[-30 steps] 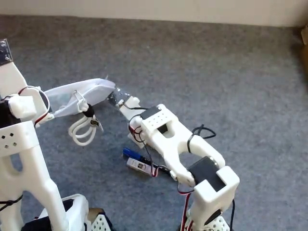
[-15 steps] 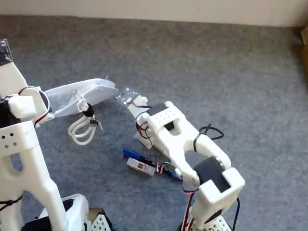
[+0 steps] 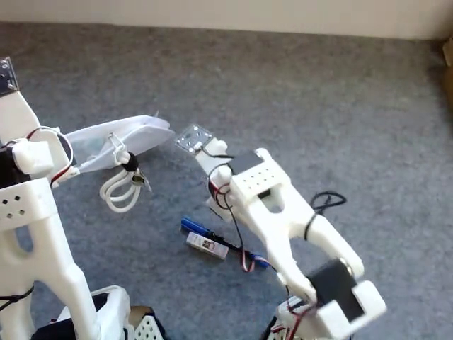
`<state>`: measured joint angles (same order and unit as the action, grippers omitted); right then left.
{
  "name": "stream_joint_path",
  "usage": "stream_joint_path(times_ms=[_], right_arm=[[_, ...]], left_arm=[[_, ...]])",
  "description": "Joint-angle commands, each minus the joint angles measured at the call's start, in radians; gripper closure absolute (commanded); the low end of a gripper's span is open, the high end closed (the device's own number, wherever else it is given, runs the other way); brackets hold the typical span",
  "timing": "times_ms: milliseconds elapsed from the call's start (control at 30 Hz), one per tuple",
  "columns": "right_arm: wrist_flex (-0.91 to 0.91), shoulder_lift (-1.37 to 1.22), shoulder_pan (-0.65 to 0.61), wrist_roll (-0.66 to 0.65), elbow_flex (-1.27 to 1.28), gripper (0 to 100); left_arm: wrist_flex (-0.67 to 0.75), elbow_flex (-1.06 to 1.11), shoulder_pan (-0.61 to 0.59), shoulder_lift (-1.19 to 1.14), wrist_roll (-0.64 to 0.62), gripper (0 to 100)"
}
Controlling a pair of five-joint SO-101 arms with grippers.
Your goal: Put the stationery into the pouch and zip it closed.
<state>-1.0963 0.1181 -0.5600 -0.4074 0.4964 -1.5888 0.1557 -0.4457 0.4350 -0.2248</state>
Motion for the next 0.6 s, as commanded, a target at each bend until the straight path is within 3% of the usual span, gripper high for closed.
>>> stream_joint_path(times_ms=[0, 400, 567], right_arm=[[0.061, 0.163, 0.012, -0.008, 0.048, 99.4], [0.407, 0.585, 0.008, -0.009, 0.415, 99.3], [0.455, 0.665, 0.008, -0.008, 0.486, 99.3]], left_arm=[[0.012, 0.022, -0.018, -0.018, -0.009, 99], [0.012, 0.022, -0.018, -0.018, -0.009, 99], [0.012, 0.022, -0.018, -0.018, -0.009, 99]])
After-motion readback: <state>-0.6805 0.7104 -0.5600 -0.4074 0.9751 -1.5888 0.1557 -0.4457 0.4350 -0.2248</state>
